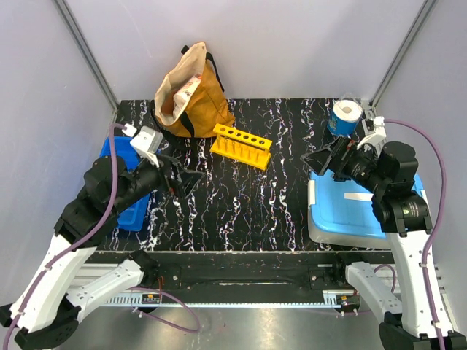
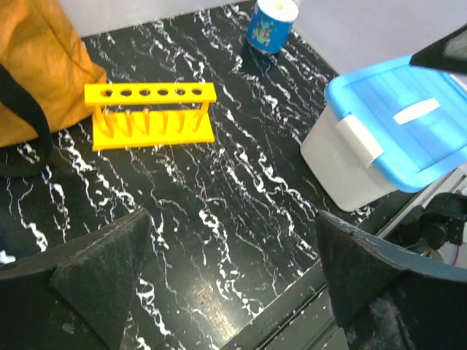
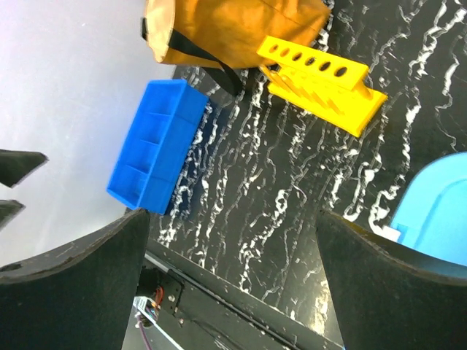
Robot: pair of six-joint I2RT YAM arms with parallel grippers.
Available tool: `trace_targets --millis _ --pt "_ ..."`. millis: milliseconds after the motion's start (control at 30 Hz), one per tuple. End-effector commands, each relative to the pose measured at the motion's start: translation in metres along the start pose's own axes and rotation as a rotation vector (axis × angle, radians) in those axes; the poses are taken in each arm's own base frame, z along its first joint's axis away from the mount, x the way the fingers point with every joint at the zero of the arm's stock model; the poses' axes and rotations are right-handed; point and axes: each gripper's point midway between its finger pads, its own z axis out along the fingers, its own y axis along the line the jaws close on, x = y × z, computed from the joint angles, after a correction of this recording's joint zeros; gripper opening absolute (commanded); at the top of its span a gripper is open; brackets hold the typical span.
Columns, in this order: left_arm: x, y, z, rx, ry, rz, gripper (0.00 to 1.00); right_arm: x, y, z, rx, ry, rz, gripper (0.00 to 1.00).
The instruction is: Organize the chemistry lab equipment
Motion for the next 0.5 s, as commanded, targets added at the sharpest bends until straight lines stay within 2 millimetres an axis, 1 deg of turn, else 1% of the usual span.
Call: trace_targets --millis 0,100,200,400,467 --pt "0.003 0.008 -0.011 -0.039 -0.041 -0.012 0.99 -0.003 0.018 0.003 -0.108 -0.013 -0.006 1.00" --pt "0.004 0.012 -0.015 -0.052 -0.070 -0.015 0.99 -0.004 0.011 0.003 -0.076 -0.027 -0.026 1.00" --pt "0.005 0.011 -0.018 -0.049 -0.089 -0.021 0.99 -0.009 0.012 0.001 -0.075 -0.051 -0.049 1.00" --pt "-0.001 0.010 -0.020 -0.046 -0.120 -0.034 0.99 -0.005 0.010 0.000 -0.075 -0.053 -0.059 1.00" --pt "-0.004 0.010 -0.020 -0.045 -0.125 -0.032 0.99 -0.006 0.011 -0.004 -0.073 -0.067 -0.059 1.00"
